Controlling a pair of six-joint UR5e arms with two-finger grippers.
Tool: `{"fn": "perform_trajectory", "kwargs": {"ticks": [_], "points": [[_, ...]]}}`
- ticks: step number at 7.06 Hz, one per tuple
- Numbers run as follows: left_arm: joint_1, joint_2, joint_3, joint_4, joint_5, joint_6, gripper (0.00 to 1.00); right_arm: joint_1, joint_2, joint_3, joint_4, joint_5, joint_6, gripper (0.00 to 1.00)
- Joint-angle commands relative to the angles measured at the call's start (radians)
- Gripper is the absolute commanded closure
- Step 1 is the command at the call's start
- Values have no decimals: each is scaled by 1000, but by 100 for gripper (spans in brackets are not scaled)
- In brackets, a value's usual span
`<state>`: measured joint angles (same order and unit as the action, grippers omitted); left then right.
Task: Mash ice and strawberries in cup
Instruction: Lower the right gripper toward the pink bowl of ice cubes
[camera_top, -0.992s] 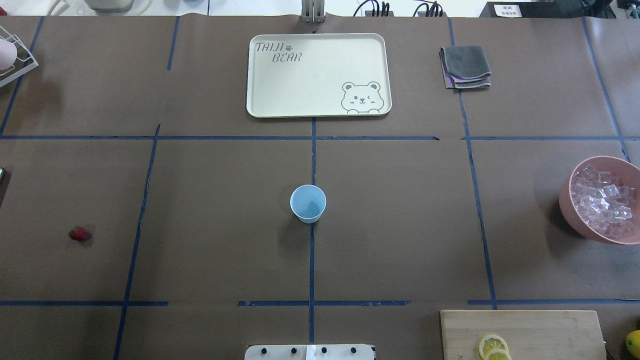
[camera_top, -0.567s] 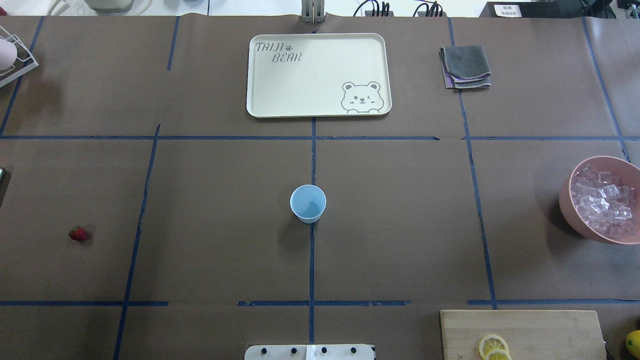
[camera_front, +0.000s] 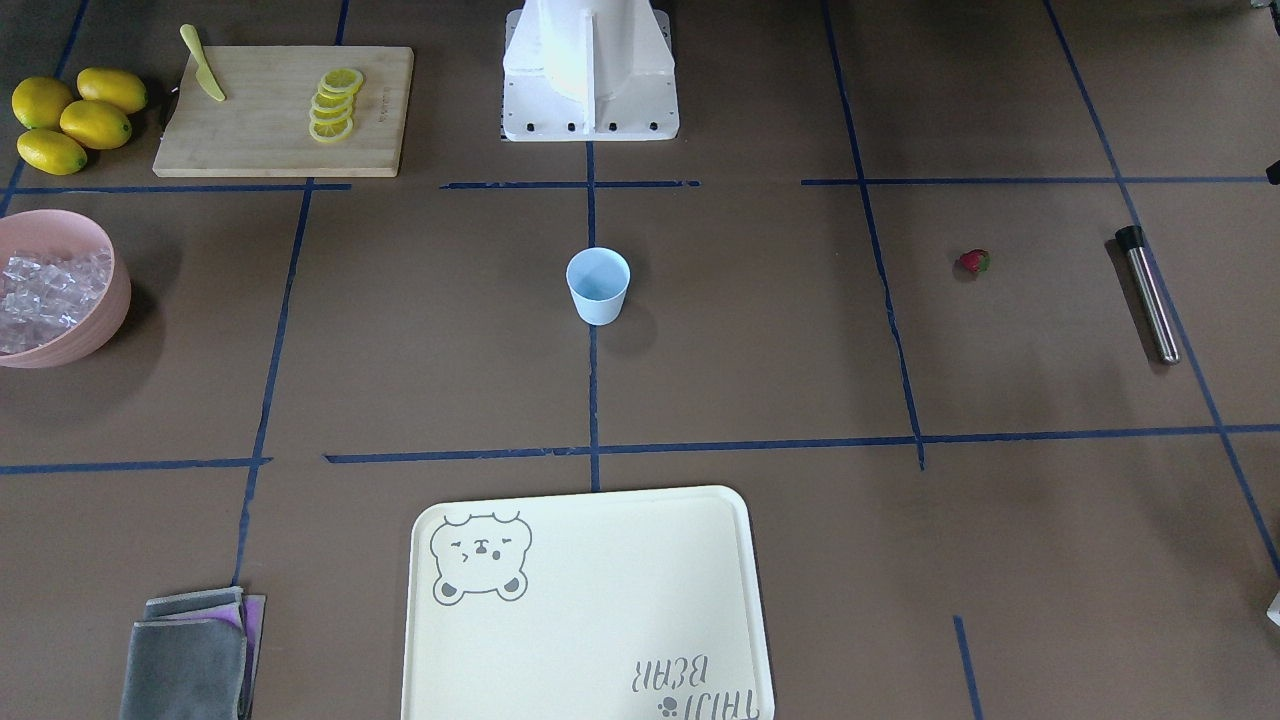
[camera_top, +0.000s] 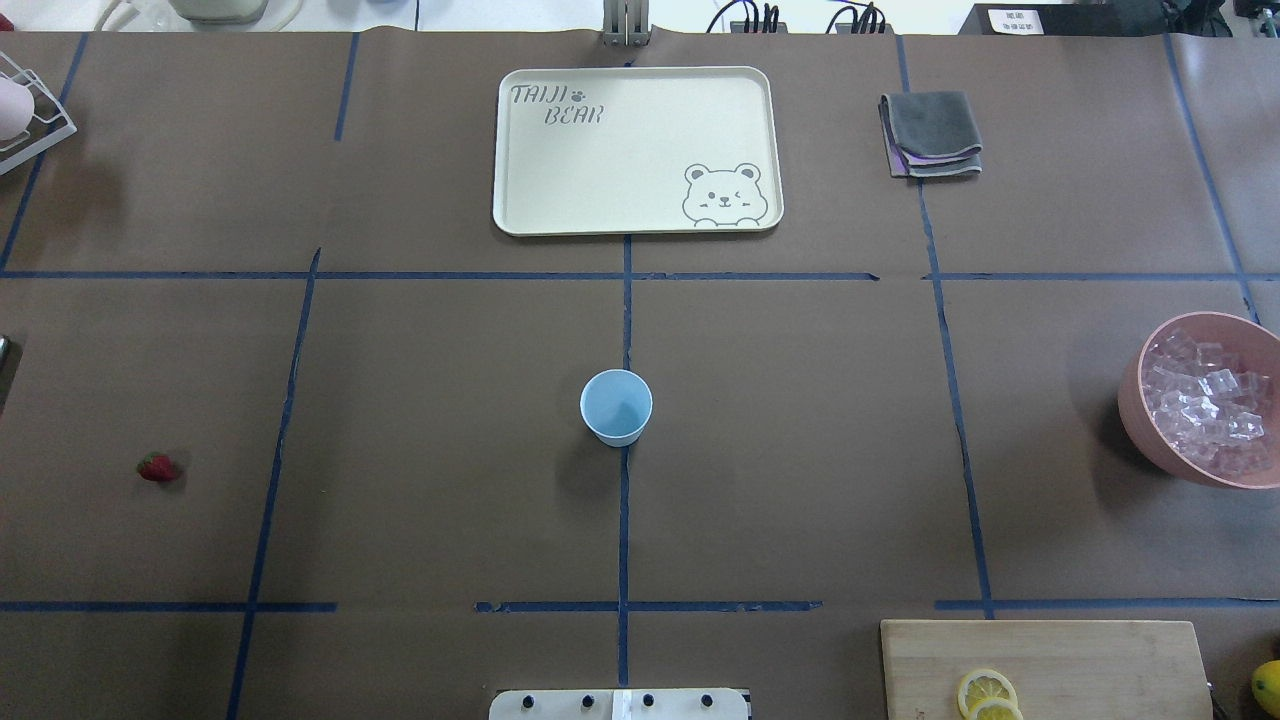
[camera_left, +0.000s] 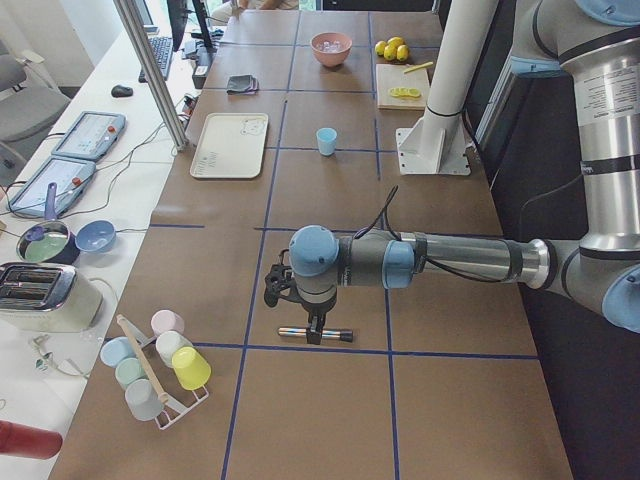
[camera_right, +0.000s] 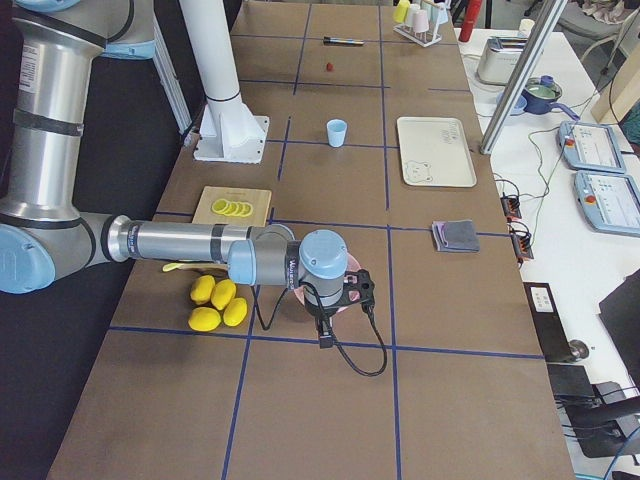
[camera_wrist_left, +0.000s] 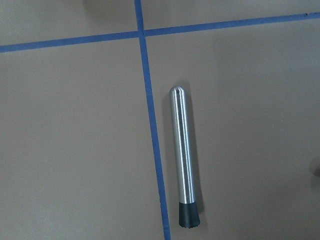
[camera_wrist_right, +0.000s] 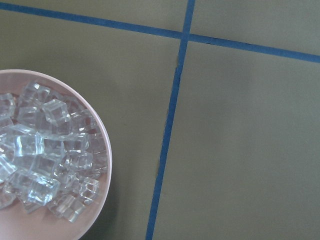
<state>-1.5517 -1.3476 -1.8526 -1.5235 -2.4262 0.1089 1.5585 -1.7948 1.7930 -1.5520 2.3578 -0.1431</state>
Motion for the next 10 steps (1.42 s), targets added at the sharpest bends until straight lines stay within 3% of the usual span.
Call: {"fn": "perform_trajectory", "kwargs": {"ticks": [1, 3, 5, 6, 9, 10], "points": [[-1, 4, -5, -1, -2, 3, 0, 0, 0, 2, 0, 17, -1, 0], [-1, 5, -11, -1, -2, 3, 0, 0, 0, 2, 1, 93, -1, 0], [-2, 7, -22, -1, -2, 3, 0, -2, 0, 8, 10, 92, -6, 0], [-2, 7, -22, -1, -2, 3, 0, -32, -3, 8, 108, 97, -3, 0], [-2, 7, -23, -1, -4, 3, 0, -162, -1, 52, 150, 90, 43, 1], [-2, 7, -23, -1, -4, 3, 0, -239, 0, 60, 220, 45, 51, 2]]}}
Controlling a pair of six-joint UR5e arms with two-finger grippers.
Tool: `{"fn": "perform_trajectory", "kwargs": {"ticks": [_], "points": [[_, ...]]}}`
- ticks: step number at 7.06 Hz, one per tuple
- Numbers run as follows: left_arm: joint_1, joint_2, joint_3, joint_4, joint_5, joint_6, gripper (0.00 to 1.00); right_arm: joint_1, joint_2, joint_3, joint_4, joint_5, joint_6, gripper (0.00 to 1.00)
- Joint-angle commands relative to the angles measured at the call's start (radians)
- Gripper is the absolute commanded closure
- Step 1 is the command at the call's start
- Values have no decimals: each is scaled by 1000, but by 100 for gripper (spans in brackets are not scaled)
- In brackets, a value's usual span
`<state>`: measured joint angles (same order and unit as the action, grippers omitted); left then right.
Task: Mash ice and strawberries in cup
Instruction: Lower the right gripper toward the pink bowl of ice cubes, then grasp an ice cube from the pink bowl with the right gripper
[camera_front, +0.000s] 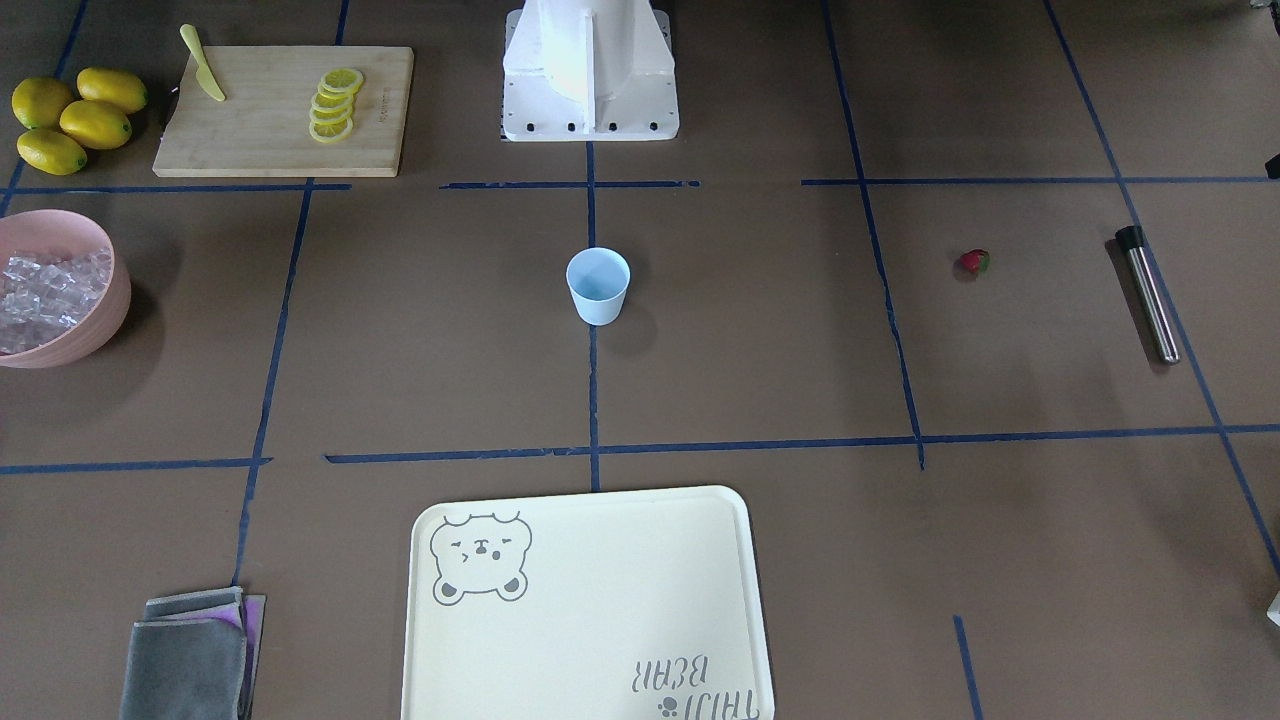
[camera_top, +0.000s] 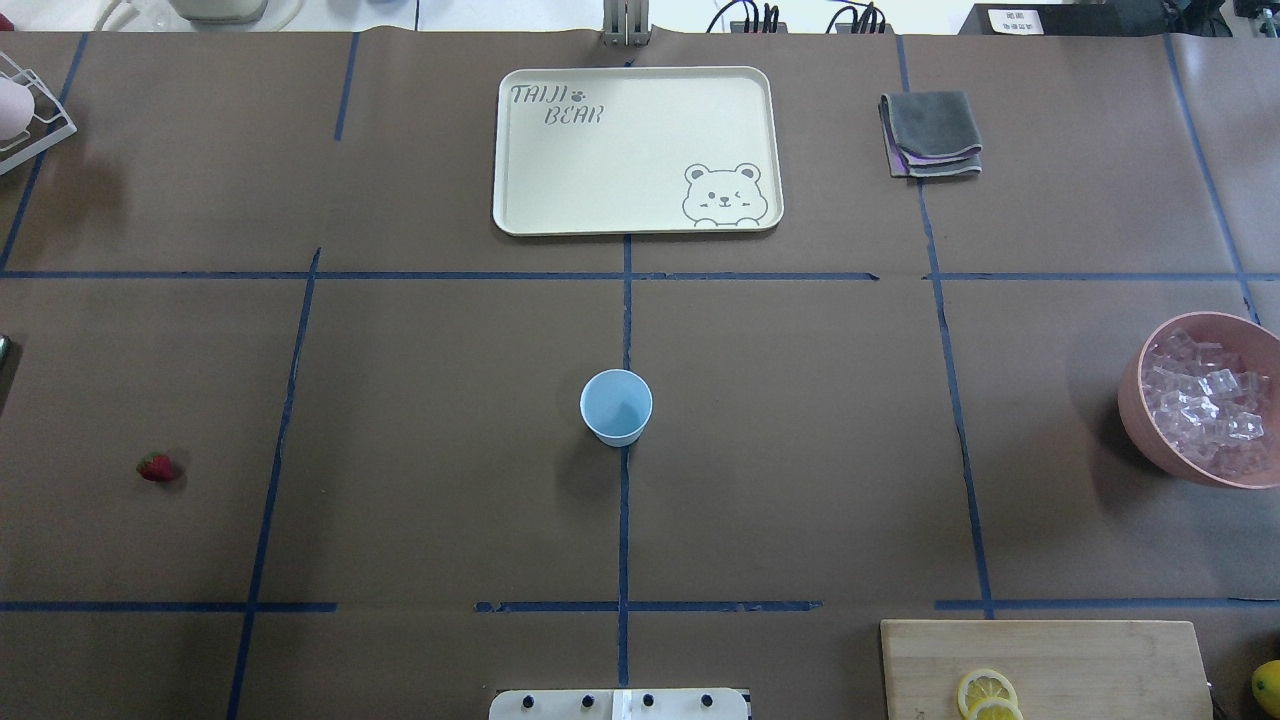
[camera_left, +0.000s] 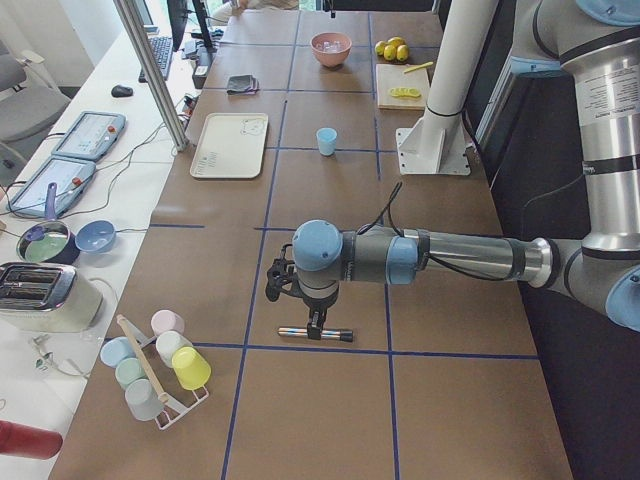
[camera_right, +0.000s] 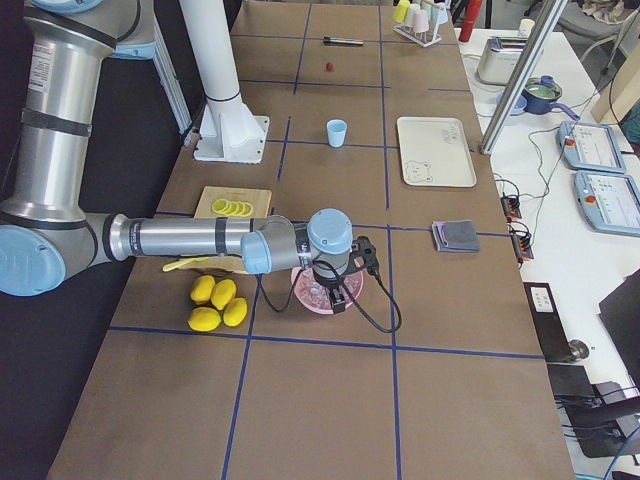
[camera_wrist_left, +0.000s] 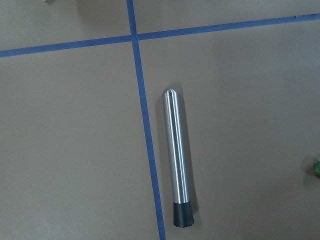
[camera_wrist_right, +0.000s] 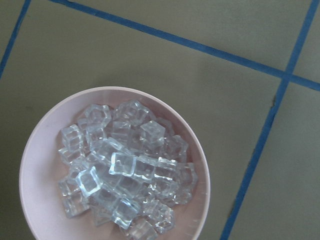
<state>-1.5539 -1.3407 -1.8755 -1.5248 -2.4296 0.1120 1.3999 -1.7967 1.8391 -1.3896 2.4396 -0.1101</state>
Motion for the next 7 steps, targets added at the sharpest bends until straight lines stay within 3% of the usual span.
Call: {"fn": "perform_trajectory", "kwargs": {"ticks": [1, 4, 7], "points": [[0, 0, 1, 0, 0, 0, 0, -94, -4, 14, 92, -60, 30, 2], [0, 0, 1, 0, 0, 0, 0, -257, -3, 40, 96, -148, 167, 1], [0, 0, 1, 0, 0, 0, 0, -263, -23, 17, 93, -131, 226, 1]]}}
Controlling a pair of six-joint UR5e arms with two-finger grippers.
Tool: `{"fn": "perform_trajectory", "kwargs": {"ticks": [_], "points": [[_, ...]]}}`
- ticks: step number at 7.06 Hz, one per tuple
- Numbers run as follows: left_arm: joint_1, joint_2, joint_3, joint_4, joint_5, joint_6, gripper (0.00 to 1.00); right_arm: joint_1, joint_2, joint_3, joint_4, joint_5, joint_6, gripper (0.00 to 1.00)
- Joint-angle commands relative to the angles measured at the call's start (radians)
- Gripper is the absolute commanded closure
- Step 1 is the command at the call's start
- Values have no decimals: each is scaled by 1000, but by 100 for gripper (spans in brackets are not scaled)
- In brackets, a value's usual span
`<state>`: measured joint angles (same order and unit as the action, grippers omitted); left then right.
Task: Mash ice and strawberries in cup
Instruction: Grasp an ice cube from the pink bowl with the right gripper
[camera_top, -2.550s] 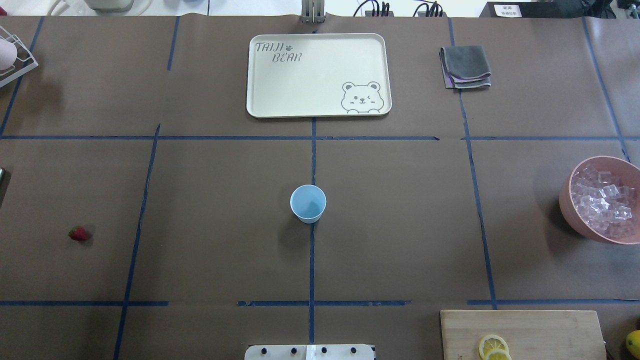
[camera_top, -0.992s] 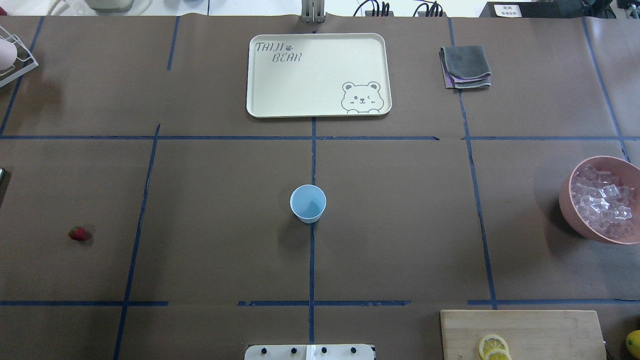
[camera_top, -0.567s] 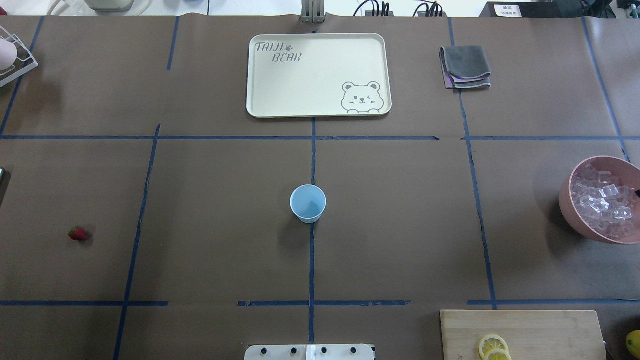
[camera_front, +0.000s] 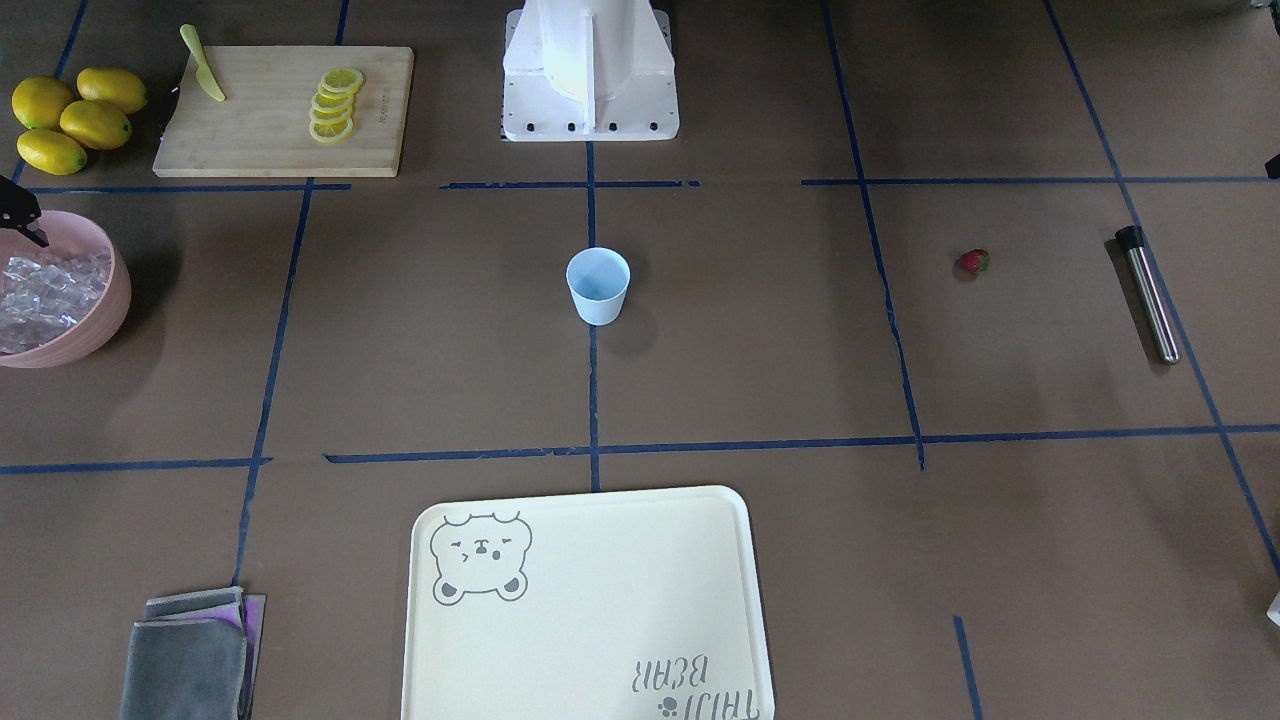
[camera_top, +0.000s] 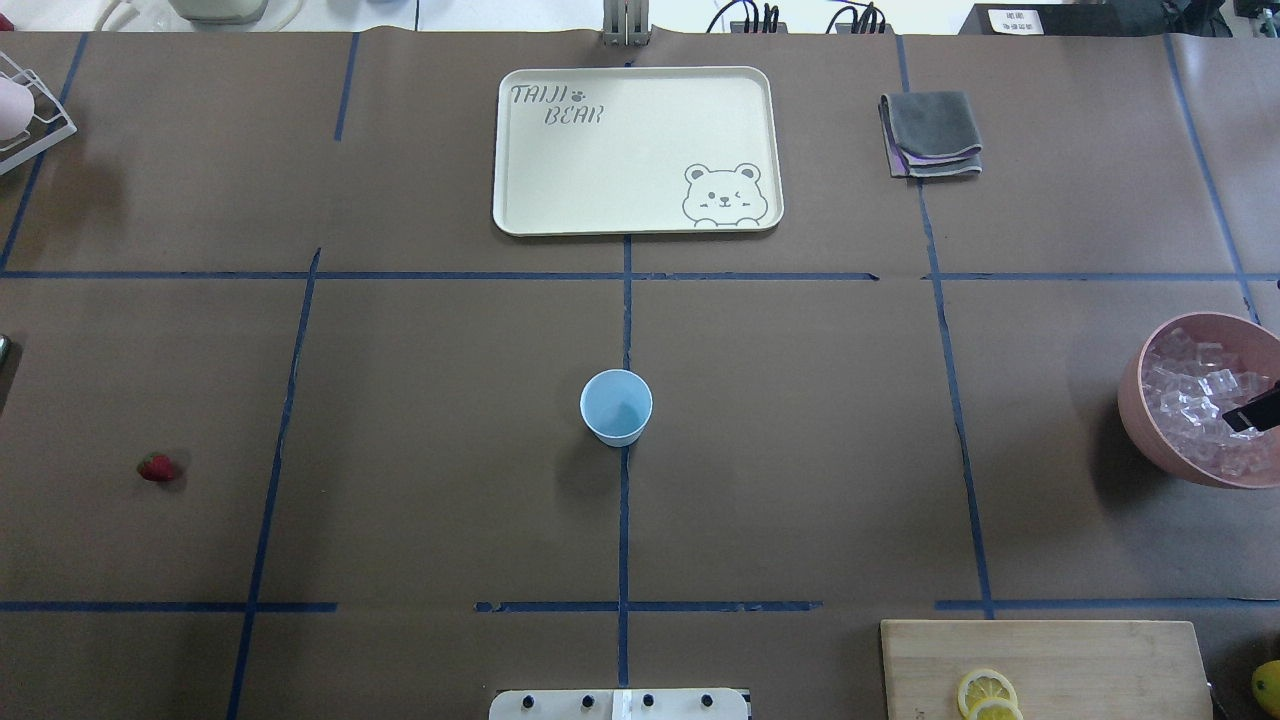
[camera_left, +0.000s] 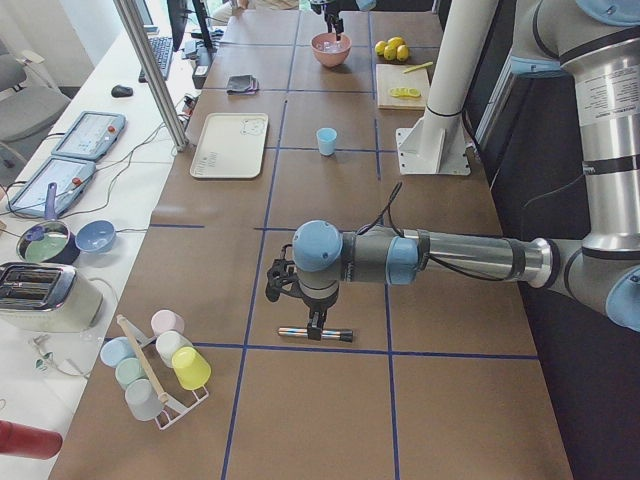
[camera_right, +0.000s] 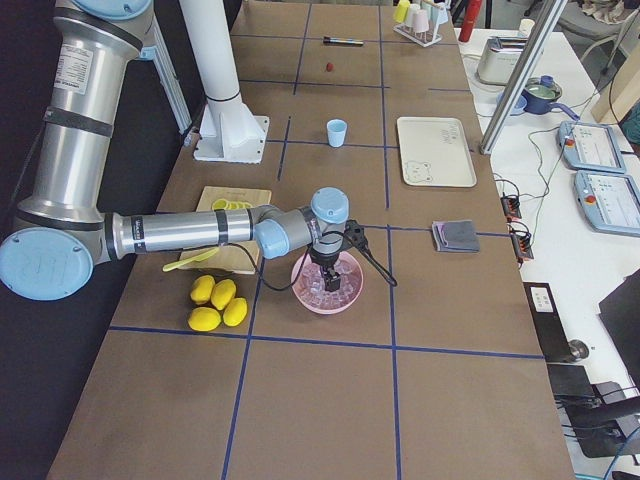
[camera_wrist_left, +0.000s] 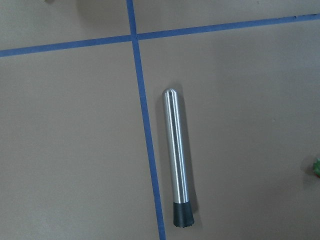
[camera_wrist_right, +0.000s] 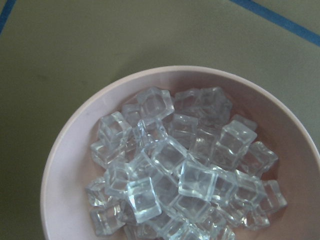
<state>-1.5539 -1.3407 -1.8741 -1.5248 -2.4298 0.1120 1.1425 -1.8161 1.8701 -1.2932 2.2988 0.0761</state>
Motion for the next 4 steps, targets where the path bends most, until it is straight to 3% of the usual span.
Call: {"fn": "perform_trajectory", "kwargs": {"ticks": [1, 4], "points": [[0, 0, 0, 0, 0, 0, 0, -27, -2, -14, 0, 10, 113, 2], [0, 0, 0, 0, 0, 0, 0, -33, 4, -54, -1, 11, 120, 3]]}}
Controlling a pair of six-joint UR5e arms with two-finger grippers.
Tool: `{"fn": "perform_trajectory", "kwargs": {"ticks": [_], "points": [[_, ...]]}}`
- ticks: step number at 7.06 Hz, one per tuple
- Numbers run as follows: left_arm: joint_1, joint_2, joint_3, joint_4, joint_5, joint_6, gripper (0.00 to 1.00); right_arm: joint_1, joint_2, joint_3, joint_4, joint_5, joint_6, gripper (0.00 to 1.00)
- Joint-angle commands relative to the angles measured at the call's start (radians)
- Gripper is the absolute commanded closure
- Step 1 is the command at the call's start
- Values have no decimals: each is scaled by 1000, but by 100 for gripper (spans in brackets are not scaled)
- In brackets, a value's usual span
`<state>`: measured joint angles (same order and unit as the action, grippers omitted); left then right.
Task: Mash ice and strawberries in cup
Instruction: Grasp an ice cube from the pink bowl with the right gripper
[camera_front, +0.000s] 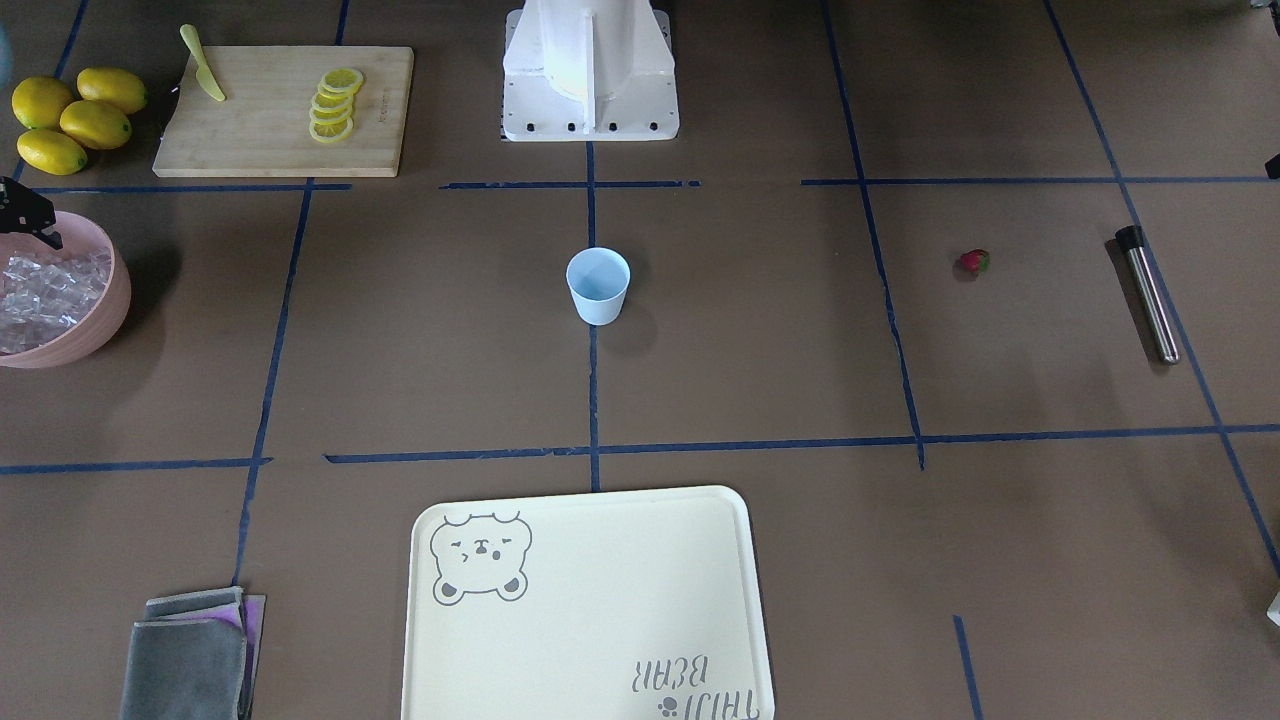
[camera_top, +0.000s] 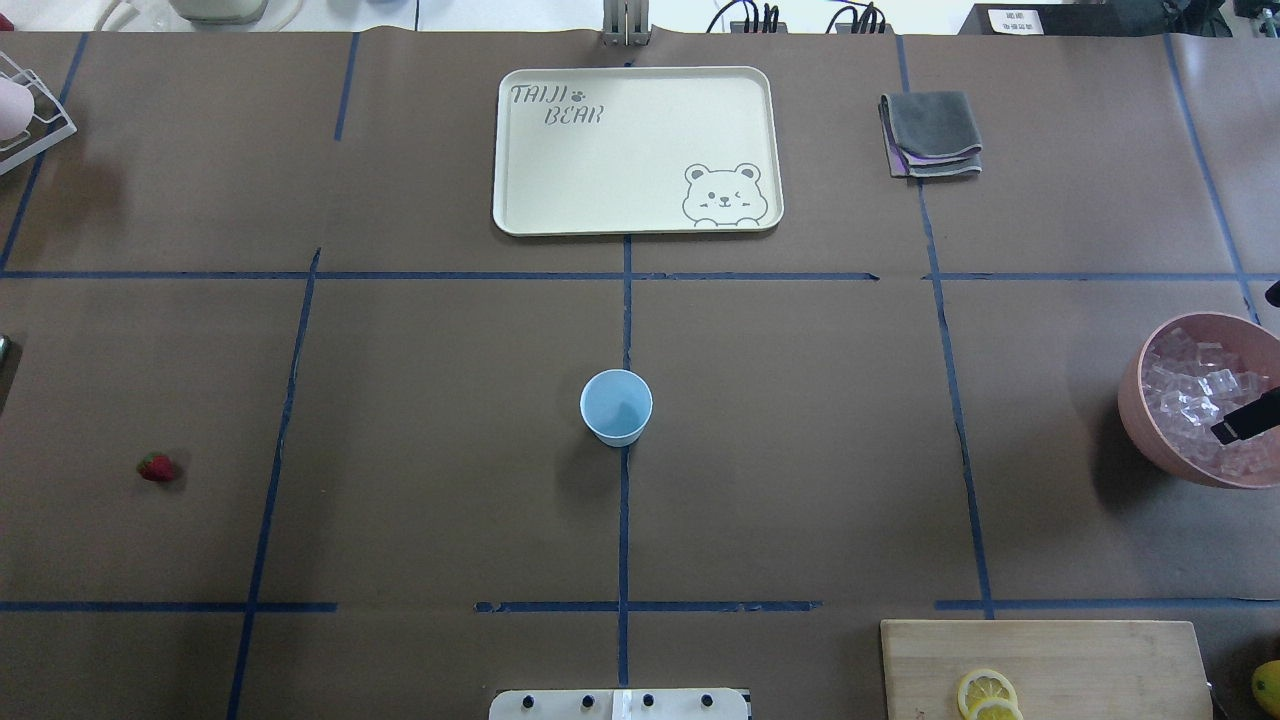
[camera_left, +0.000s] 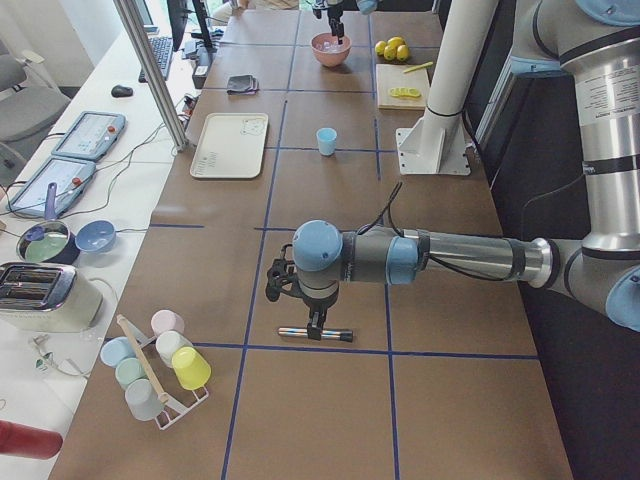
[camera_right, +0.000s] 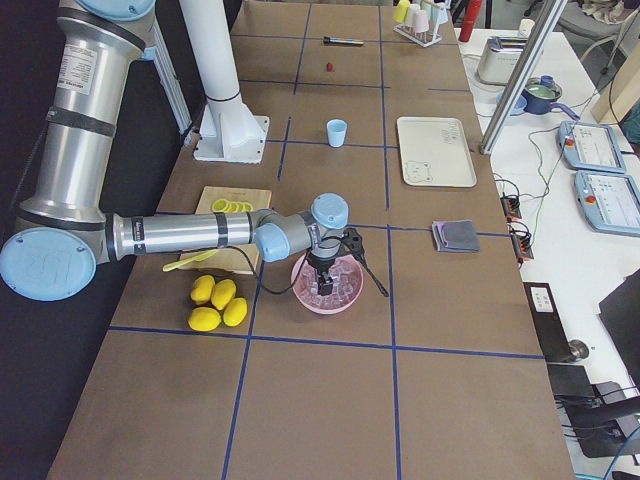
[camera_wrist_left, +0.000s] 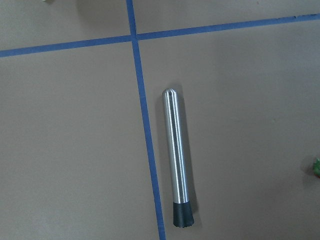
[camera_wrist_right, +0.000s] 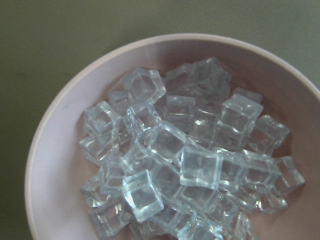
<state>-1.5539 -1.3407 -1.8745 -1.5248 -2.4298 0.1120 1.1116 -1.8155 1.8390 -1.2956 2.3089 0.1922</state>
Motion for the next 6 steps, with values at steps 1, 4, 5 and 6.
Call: {"fn": "perform_trajectory", "kwargs": {"ticks": [1, 4, 5, 6], "points": [[0, 0, 0, 0, 0, 0, 0, -1, 5, -35, 1, 1, 4, 4], [0, 0, 2, 0, 0, 0, 0, -2, 7, -41, -1, 1, 6, 22], [0, 2, 0, 0, 0, 0, 0, -1, 7, -40, 1, 1, 6, 25], [0, 0, 0, 0, 0, 0, 0, -1, 10, -40, 1, 0, 6, 27]]}}
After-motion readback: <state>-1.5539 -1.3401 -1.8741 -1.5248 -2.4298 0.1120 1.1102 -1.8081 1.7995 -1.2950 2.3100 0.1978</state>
